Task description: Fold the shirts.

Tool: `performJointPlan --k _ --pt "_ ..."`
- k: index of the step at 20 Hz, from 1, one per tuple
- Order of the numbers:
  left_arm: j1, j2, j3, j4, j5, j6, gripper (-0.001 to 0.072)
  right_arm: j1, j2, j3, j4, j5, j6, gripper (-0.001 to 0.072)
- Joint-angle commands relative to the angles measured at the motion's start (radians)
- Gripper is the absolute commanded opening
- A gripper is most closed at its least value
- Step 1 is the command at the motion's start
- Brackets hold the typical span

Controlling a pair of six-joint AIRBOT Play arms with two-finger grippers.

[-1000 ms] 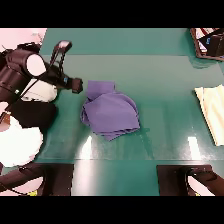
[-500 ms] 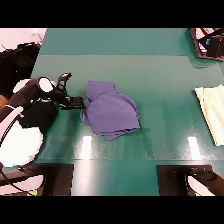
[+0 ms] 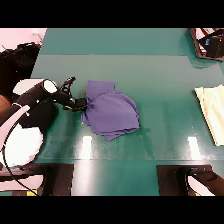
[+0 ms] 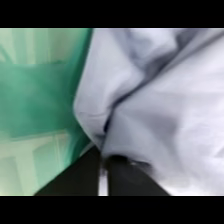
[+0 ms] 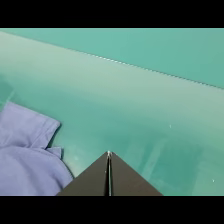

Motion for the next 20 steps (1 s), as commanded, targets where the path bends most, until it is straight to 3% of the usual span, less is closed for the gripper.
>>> performJointPlan --k 1,4,6,9,11,13,15,17,20 --pt "0.005 -0.003 0.018 0.000 0.001 0.007 0.0023 0.000 -0.001 0.001 -0.002 0.030 0.000 0.0020" --pt "0.042 0.032 0.137 0.077 -0.048 0.007 0.0023 -0.024 -0.004 -0.054 0.001 0.138 0.018 0.0020" --pt "0.073 0.069 0.248 0.123 -0.079 0.008 0.0024 -0.041 -0.004 -0.167 0.001 0.195 0.085 0.0020" --pt "0.092 0.097 0.384 0.157 -0.119 0.014 0.0024 -0.045 -0.013 -0.397 0.046 0.163 0.090 0.0031" --pt "0.092 0.098 0.425 0.157 -0.124 0.014 0.0024 -0.045 -0.063 -0.544 0.196 0.098 0.079 0.0510" --pt "0.092 0.097 0.425 0.156 -0.131 0.014 0.0024 -0.021 -0.151 -0.650 0.389 0.011 0.009 0.0519" --pt "0.092 0.096 0.424 0.156 -0.150 0.015 0.0024 0.045 -0.248 -0.711 0.523 -0.120 -0.058 0.0436" --pt "0.092 0.096 0.424 0.156 -0.160 0.015 0.0024 0.121 -0.352 -0.720 0.612 -0.237 -0.080 0.0381" --pt "0.092 0.096 0.424 0.156 -0.163 0.014 0.0024 0.208 -0.495 -0.646 0.674 -0.290 -0.105 0.0380"
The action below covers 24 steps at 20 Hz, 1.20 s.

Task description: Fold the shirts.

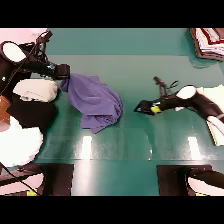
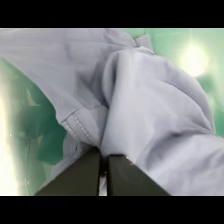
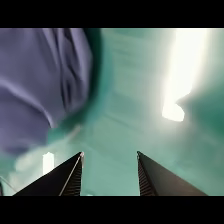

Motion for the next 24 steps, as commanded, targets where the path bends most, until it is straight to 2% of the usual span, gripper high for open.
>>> performJointPlan --k 1,4,7,9,13,18,24 --pt "0.000 0.001 0.005 0.002 -0.012 0.000 0.0024 0.101 -0.173 0.061 0.121 -0.108 -0.041 0.0379" --pt "0.000 0.001 0.005 0.002 -0.019 0.000 0.0024 0.139 -0.291 0.183 0.120 -0.105 -0.040 0.0354" --pt "0.000 0.001 0.005 0.002 -0.019 0.000 0.0024 0.159 -0.390 0.282 0.119 -0.082 -0.040 0.0297" --pt "0.000 0.001 0.005 0.002 -0.024 0.000 0.0024 0.160 -0.425 0.322 0.115 -0.069 -0.040 0.0020" --pt "0.000 0.039 0.056 0.035 -0.027 0.000 0.0023 0.109 -0.356 0.409 -0.068 -0.001 -0.020 0.0018" --pt "0.000 0.201 0.288 0.039 -0.031 0.000 0.0024 -0.040 -0.084 0.610 -0.347 0.159 0.015 0.0018" --pt "0.000 0.396 0.470 -0.114 -0.049 0.000 0.0024 -0.119 0.241 0.834 -0.381 0.185 0.013 0.0018"
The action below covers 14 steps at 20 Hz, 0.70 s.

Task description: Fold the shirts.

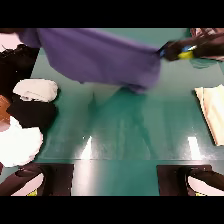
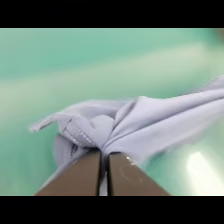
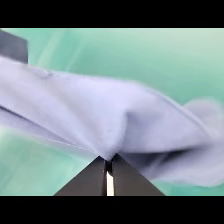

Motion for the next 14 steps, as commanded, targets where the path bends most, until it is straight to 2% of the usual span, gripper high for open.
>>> performJointPlan --k 1,5,9,12,14 --pt "0.001 0.108 0.082 -0.107 0.000 0.000 0.0024 -0.031 0.179 0.127 -0.048 0.019 0.003 0.0018" --pt "0.001 0.180 0.105 -0.211 -0.006 0.000 0.0024 -0.031 0.321 0.171 -0.109 0.018 0.005 0.0017" --pt "0.001 0.185 0.155 -0.220 -0.021 0.001 0.0024 -0.031 0.406 0.171 -0.259 0.020 0.059 0.0017" --pt "0.001 0.172 0.113 -0.169 -0.084 0.010 0.0023 -0.031 0.368 0.171 -0.280 0.034 0.076 0.0017" --pt "0.001 0.170 -0.004 -0.136 -0.103 0.008 0.0023 -0.031 0.276 0.171 -0.279 0.098 0.107 0.0017"
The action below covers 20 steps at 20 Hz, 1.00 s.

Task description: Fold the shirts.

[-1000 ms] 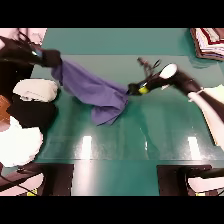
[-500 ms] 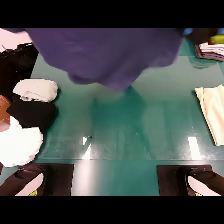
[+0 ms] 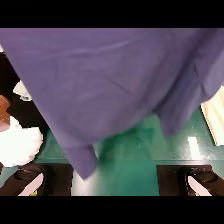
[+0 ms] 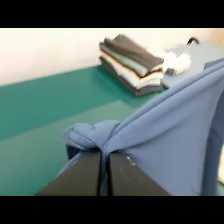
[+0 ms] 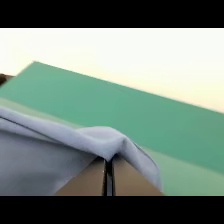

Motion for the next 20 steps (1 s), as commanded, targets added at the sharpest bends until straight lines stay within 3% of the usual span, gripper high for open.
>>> performJointPlan --k 1,5,8,15,16,17,18,20 --pt "0.001 -0.002 -0.161 0.057 -0.044 0.003 0.0024 -0.001 -0.124 0.002 -0.037 0.098 0.041 0.0017" --pt "0.001 -0.033 -0.546 0.072 0.001 0.005 0.0024 -0.001 -0.421 0.002 -0.038 0.242 0.039 0.0017" --pt "0.001 -0.133 -0.787 0.079 0.161 0.048 0.0023 -0.001 -0.619 0.002 -0.037 0.200 0.020 0.0018" --pt "0.001 -0.460 -0.845 0.081 0.544 0.124 0.0025 -0.001 -0.824 0.002 -0.028 0.023 0.021 0.0019" --pt "0.001 -0.477 -0.837 0.081 0.564 0.122 0.0120 -0.002 -0.831 0.002 -0.028 0.013 0.021 0.0053" --pt "0.002 -0.484 -0.825 0.082 0.568 0.116 0.0380 -0.002 -0.832 0.002 -0.028 0.014 0.021 0.0260" --pt "0.010 -0.483 -0.806 0.085 0.547 0.108 0.0471 -0.002 -0.828 0.003 -0.028 0.021 0.021 0.0387" --pt "0.062 -0.481 -0.729 0.092 0.396 0.109 0.0467 -0.005 -0.801 0.002 -0.029 0.055 0.021 0.0387"
